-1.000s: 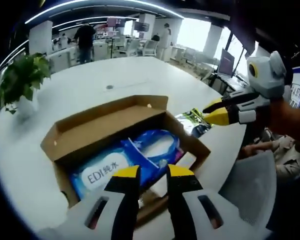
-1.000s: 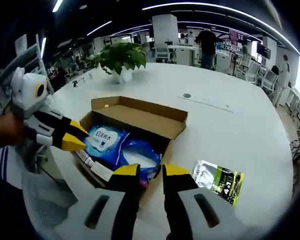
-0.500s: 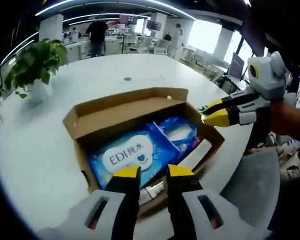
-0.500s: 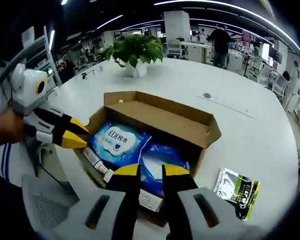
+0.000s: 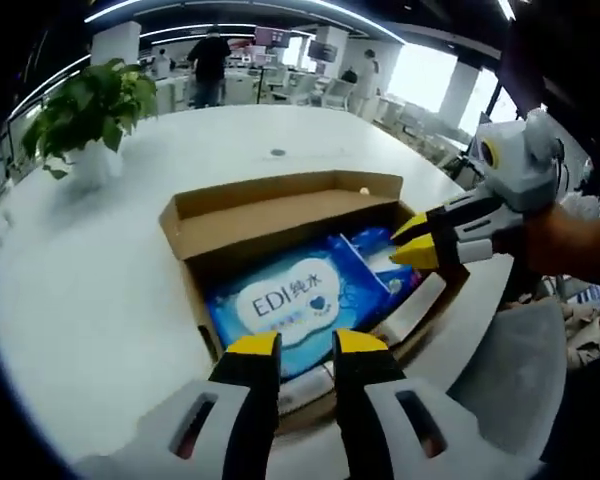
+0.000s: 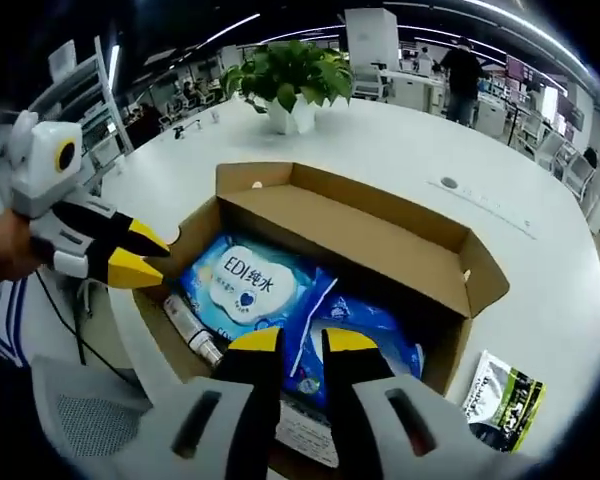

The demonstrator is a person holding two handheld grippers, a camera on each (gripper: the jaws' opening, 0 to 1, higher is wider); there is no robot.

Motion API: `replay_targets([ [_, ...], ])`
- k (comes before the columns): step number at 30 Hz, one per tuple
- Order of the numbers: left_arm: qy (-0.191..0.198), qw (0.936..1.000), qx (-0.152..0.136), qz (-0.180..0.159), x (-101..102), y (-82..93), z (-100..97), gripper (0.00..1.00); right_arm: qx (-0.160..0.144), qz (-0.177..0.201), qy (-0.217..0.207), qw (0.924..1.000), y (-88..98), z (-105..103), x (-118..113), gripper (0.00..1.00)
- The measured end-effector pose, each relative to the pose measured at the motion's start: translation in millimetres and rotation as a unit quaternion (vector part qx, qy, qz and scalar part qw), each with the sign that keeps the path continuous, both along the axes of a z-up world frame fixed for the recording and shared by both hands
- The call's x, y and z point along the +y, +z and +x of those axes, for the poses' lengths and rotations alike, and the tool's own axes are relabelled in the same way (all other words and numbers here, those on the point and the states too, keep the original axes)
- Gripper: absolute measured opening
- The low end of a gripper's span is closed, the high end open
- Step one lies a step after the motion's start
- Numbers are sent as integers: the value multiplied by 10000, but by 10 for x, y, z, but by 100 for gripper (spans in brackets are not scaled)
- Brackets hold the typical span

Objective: Operate the shoe box by opening the lid, removing the specified soft item, and placing it in the target area until the item is outside and the box remains undamaged.

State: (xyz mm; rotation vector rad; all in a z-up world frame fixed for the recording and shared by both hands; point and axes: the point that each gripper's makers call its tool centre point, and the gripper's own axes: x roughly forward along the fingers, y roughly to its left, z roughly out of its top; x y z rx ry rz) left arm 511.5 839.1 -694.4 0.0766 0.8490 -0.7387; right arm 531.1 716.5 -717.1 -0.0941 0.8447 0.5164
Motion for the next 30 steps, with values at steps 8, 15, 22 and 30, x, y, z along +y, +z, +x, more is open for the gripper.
replay_targets([
  [8, 16, 10000, 50, -35, 71, -48, -14, 17, 148, -40, 15, 9999, -199, 130, 47, 13],
  [15, 21, 9999, 108, -52, 88, -92, -13, 17, 272, -87, 102, 9995, -324, 165, 111, 11],
  [22, -2, 9999, 153, -73, 56, -114, 8, 17, 369, -75, 133, 9992, -412, 209, 172, 11],
  [30, -17, 9998, 185, -54, 50, -139, 20, 17, 419, 12, 169, 9990, -437, 232, 222, 6],
])
